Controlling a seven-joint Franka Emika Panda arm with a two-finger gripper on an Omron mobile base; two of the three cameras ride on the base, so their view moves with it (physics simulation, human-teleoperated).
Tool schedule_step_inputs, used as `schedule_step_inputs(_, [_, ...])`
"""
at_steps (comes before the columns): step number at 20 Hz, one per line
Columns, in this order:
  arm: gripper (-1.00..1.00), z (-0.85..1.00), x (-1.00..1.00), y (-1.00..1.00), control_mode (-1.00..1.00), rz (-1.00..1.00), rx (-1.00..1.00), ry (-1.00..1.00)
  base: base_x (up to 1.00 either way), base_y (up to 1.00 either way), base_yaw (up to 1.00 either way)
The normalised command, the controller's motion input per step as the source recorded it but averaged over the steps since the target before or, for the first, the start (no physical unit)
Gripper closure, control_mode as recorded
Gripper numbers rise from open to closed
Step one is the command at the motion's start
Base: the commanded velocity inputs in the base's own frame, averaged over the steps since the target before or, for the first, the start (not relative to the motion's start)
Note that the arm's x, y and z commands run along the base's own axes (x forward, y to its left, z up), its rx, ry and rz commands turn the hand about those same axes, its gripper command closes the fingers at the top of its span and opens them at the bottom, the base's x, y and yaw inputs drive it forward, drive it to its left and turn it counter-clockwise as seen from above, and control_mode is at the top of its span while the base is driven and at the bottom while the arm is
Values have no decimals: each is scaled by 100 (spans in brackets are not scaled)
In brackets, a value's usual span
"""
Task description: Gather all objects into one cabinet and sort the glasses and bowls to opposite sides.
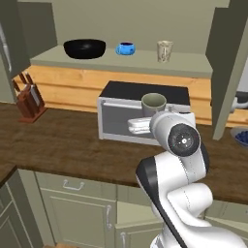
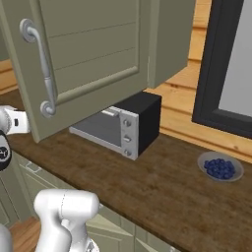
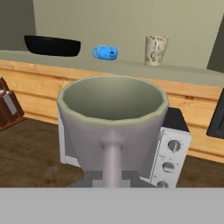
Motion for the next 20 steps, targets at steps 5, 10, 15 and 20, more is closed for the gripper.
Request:
schedule_step_inputs(5, [100,0,0,0,100,0,0,0,66,79,11])
schedule_step_inputs(10, [100,0,0,0,100,0,0,0,58,99,8])
schedule_step_inputs(15, [100,0,0,0,100,0,0,0,6,100,7])
schedule_step_inputs(20, [100,0,0,0,100,0,0,0,-34,100,8])
